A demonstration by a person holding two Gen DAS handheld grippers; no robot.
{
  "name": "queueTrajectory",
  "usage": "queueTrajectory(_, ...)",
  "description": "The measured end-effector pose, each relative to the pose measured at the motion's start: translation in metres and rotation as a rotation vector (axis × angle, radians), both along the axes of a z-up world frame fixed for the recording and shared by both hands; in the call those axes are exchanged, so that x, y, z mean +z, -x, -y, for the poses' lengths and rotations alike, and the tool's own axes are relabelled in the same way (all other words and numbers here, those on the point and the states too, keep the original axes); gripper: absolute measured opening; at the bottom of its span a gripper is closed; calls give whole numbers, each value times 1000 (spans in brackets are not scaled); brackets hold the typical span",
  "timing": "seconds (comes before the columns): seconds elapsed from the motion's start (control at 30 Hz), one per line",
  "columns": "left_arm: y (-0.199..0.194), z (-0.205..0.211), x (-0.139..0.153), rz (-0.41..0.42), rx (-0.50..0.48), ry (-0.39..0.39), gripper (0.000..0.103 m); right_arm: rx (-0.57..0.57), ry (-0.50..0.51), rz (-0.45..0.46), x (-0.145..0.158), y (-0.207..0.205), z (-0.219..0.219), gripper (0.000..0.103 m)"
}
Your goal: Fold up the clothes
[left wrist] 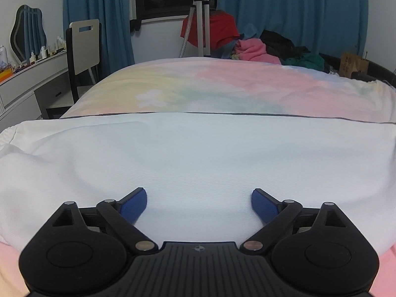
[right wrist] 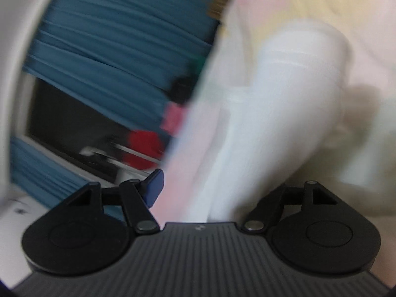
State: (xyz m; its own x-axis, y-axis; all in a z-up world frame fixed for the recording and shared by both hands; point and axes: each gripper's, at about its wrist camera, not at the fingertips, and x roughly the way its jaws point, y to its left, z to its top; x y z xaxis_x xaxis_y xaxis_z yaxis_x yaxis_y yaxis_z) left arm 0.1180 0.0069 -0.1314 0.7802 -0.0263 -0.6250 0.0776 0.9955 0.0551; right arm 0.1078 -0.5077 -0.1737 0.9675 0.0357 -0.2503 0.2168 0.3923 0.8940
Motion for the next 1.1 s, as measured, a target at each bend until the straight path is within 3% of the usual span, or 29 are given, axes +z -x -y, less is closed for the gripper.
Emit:
queueTrajectory(0.1, -2, 0, -2, 0, 1, -1, 95, 3, 5, 55, 7, -7, 1, 71)
queueTrajectory(0.2, -3, 1, -2, -4, 6, -6, 97, -12, 37, -72, 1, -23, -1, 69)
queueTrajectory(0.23, -3, 1, -1, -7, 9, -6, 97, -21, 42, -102, -1, -24, -1, 56)
queueTrajectory(0.27, -3, 2, -1, -11, 13, -6, 98, -33, 62, -117, 1, -25, -2, 36)
queueTrajectory(0.33, -3, 4, 0, -21, 27, -4, 98, -57, 101, -146, 5, -26, -4, 13)
queueTrajectory(0.7, -8, 6, 7, -78, 29, -16, 102, -186, 335, -300, 30, -27, -20, 9)
queueTrajectory(0.93, -2, -11, 36, -40, 32, 49, 102, -233, 854, -213, 115, -1, -104, 10)
queueTrajectory(1.03, 4, -28, 58, 22, 56, 111, 102, -168, 1138, -79, 140, 0, -182, 10)
queueTrajectory(1.1, 10, -42, 70, 62, 79, 162, 102, -61, 1303, -20, 131, 3, -235, 10)
